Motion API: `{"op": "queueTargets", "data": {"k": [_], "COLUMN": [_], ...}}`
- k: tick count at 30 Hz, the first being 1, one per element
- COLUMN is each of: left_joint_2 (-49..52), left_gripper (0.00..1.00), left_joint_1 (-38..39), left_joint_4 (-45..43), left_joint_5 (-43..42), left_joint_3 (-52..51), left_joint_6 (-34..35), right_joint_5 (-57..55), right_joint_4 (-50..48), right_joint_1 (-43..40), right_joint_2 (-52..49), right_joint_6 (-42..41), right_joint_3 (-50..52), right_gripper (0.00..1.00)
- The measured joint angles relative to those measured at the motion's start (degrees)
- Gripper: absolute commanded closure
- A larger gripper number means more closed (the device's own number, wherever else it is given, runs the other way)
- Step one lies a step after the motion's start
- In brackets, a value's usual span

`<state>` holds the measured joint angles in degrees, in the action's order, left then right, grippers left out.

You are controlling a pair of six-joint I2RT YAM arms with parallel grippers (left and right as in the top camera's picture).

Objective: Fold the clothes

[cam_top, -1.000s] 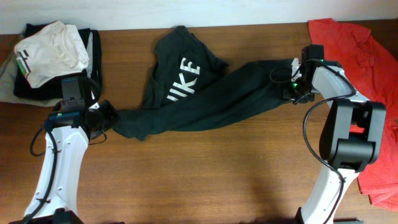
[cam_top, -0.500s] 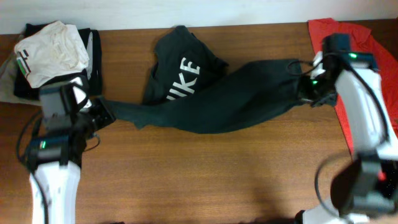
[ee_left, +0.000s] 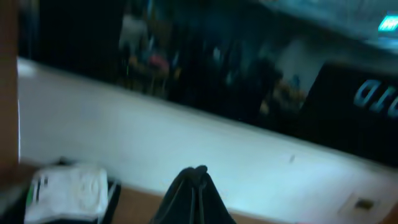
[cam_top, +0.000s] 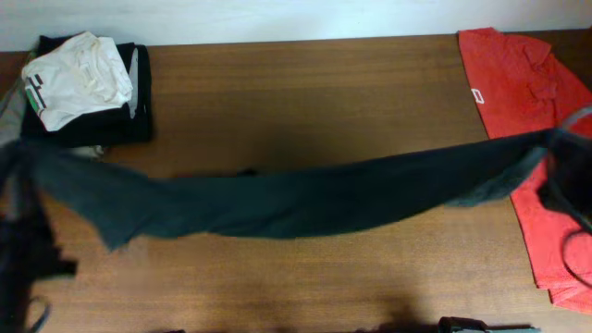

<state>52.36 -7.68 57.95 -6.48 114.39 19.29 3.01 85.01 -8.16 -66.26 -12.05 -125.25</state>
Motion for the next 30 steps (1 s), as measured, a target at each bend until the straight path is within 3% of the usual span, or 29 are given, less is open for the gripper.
{"op": "queueTargets", "data": {"k": [4,10,19,20,21,22,23,24,26,30], "left_joint_2": [3.5,14.0,62.1,67.4,70.9,74.5,78.2,81.9,86.7,88.2], "left_gripper": [0.99,0.99,0.99,0.91,0.69,0.50,0.26,0.24,0.01,0.01], "left_joint_1": [0.0,0.0,0.2,0.5,0.9,1.4,2.1,3.1,4.9,7.1], "left_joint_4": [0.3,-0.2,-5.8,-8.2,-9.7,-12.5,-15.3,-17.1,-17.0,-13.5], "left_joint_5": [1.7,6.1,6.7,6.8,6.7,6.6,6.4,6.2,5.8,5.0], "left_joint_3": [14.2,19.5,18.7,18.7,18.6,18.6,18.6,18.6,18.6,18.9], "left_joint_6": [-0.1,-0.6,-1.4,-1.4,-1.4,-1.3,-1.6,-1.7,-1.7,-2.0], "right_joint_5": [-2.7,-9.6,-10.2,-8.5,-7.0,-5.7,-4.1,-3.0,-1.9,-1.1], "right_joint_4": [2.4,1.2,-9.6,-12.3,-16.0,-18.7,-19.9,-20.2,-18.6,-13.3], "right_joint_1": [0.0,0.0,0.3,0.3,0.4,0.4,0.6,0.6,0.8,0.7], "right_joint_2": [-0.4,-4.5,-45.1,-49.9,-53.9,-57.5,-62.5,-65.3,-69.4,-69.7], "right_joint_6": [-1.0,-4.1,-4.5,-4.5,-4.5,-4.5,-4.7,-4.7,-4.5,-4.5], "right_joint_3": [-11.7,-13.4,-13.0,-12.9,-12.9,-12.9,-12.9,-12.9,-12.7,-12.5], "right_gripper": [0.96,0.96,0.96,0.86,0.51,0.01,0.01,0.02,0.01,0.01]}}
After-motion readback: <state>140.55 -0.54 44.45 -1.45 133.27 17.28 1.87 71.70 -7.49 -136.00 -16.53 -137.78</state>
